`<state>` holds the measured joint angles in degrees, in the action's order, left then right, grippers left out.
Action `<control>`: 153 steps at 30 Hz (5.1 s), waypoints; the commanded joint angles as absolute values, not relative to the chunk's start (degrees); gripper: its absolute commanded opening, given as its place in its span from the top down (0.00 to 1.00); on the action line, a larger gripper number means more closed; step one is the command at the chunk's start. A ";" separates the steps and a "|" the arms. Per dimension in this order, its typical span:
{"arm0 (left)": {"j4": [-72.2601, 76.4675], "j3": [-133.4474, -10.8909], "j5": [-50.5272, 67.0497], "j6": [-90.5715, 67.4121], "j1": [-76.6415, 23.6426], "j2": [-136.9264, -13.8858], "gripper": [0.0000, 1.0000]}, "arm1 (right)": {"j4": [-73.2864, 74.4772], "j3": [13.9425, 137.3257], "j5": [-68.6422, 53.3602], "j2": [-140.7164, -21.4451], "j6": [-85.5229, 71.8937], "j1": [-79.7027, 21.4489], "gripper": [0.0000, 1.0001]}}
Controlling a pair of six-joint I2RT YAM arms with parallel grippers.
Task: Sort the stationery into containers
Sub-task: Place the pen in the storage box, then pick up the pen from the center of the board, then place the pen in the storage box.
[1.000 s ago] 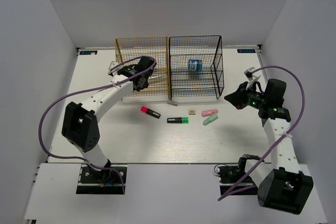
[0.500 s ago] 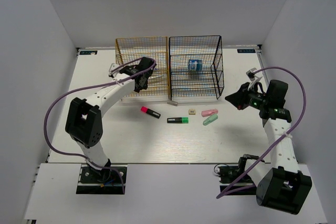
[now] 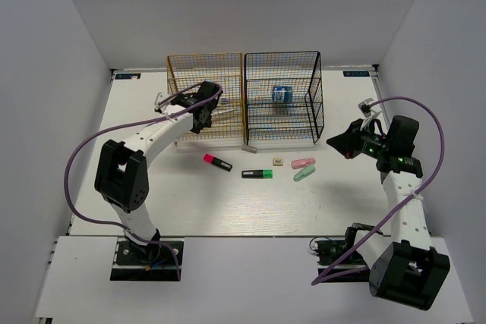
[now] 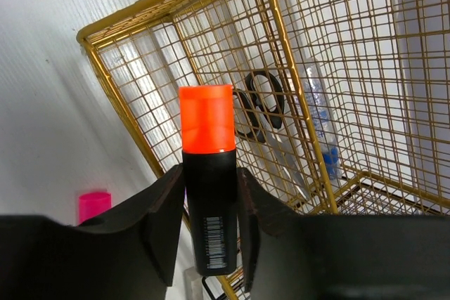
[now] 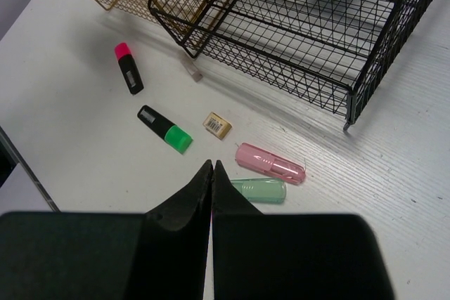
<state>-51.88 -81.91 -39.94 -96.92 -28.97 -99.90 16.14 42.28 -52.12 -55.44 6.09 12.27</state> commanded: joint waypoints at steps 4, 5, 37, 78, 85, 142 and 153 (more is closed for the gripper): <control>-55.46 -84.11 -39.02 -108.20 -28.65 -99.58 0.44 | 14.06 42.01 -54.23 -54.93 5.19 13.01 1.00; -55.28 -84.20 -39.11 -107.76 -28.65 -99.67 0.42 | 14.06 42.01 -54.23 -54.84 5.10 12.92 1.00; -40.17 -60.56 -2.20 12.55 -44.91 -77.78 0.98 | 43.42 52.83 -65.30 -67.42 48.77 2.11 0.69; -34.98 -66.44 12.39 60.38 -37.79 -100.98 0.39 | 44.03 48.87 -64.95 -69.17 52.47 0.97 0.56; -40.07 -69.52 14.94 60.82 -36.91 -104.15 0.41 | 44.74 48.78 -65.74 -68.56 53.70 1.14 0.56; -39.99 -92.81 12.39 46.85 -26.37 -100.02 1.00 | 43.33 47.11 -67.94 -64.34 50.71 3.34 1.00; -34.90 -88.16 9.76 45.00 -25.93 -100.28 0.43 | 46.31 48.16 -68.64 -65.83 52.73 3.34 0.83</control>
